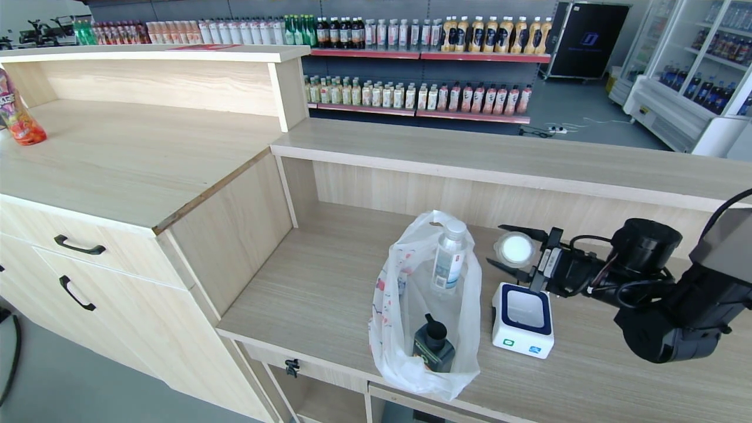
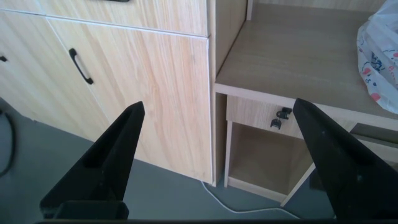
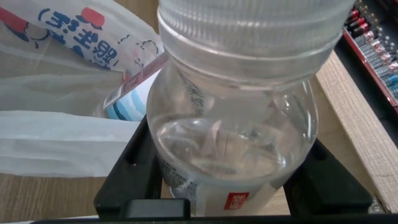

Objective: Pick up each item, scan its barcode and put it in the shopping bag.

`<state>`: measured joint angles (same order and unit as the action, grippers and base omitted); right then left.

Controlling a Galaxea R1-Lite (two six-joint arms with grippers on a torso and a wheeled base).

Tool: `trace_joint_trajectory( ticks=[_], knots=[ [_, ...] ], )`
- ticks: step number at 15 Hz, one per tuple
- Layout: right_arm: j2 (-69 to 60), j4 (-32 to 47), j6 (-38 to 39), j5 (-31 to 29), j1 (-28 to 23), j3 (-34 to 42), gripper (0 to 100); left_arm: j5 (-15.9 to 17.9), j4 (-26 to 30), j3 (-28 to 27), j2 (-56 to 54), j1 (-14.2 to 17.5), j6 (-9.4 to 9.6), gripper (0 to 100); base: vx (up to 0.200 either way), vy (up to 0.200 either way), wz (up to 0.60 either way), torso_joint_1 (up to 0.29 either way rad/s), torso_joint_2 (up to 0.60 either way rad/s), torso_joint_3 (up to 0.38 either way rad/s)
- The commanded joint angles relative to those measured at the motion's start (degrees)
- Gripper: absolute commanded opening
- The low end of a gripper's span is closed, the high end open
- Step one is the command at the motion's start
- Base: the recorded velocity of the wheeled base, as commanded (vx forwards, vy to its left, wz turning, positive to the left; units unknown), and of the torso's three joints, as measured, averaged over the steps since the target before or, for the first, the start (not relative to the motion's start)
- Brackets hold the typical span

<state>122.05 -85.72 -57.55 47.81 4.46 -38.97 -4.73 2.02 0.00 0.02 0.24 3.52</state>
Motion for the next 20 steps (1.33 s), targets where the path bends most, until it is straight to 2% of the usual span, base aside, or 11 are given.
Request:
trace_joint_trajectory(
  ticks=[1,3,4,5,7,9,11,12,17,20],
  knots=[
    [-13.77,6.01,9.83,-0.79,-0.33,-0.84,0,-0.02,0.0,0.0,-0.02,0.02,-0.01,100,0.0,0.0,0.0,0.0,0.0,0.0],
    [-20.71,11.72,16.24,-4.13,-1.83,-0.4,0,-0.02,0.0,0.0,-0.02,0.02,-0.01,100,0.0,0.0,0.0,0.0,0.0,0.0],
    [-27.13,19.72,22.57,-8.79,-2.62,0.13,0,-0.02,0.0,0.0,-0.02,0.02,-0.01,100,0.0,0.0,0.0,0.0,0.0,0.0],
    [-28.98,22.27,24.42,-10.46,-2.88,0.3,0,-0.02,0.0,0.0,-0.02,0.02,-0.01,100,0.0,0.0,0.0,0.0,0.0,0.0],
    [-35.04,32.55,32.24,-20.21,-3.93,1.44,0,-0.02,0.0,0.0,-0.02,0.02,-0.01,100,0.0,0.0,0.0,0.0,0.0,0.0],
    [-37.06,36.77,37.16,-29.53,-3.67,2.41,0,-0.02,0.0,0.0,-0.02,0.02,-0.01,100,0.0,0.0,0.0,0.0,0.0,0.0],
    [-37.77,39.67,38.57,-39.11,-3.41,3.2,0,-0.02,0.0,0.0,-0.02,0.02,0.08,100,0.0,0.0,0.0,0.0,0.0,0.0],
    [-38.38,40.55,38.57,-42.01,-3.41,3.99,0,-0.02,0.0,0.0,-0.02,0.02,-0.01,100,0.0,0.0,0.0,0.0,0.0,0.0],
    [-40.05,41.25,38.92,-43.07,-2.44,4.52,0,-0.02,0.0,0.0,-0.02,0.02,-0.01,100,0.0,0.0,0.0,0.0,0.0,0.0],
    [-40.05,41.16,40.15,-43.24,0.9,4.7,0,-0.02,0.0,0.0,-0.02,0.02,-0.01,100,0.0,0.0,0.6,-0.077,0.18,0.113]
  ],
)
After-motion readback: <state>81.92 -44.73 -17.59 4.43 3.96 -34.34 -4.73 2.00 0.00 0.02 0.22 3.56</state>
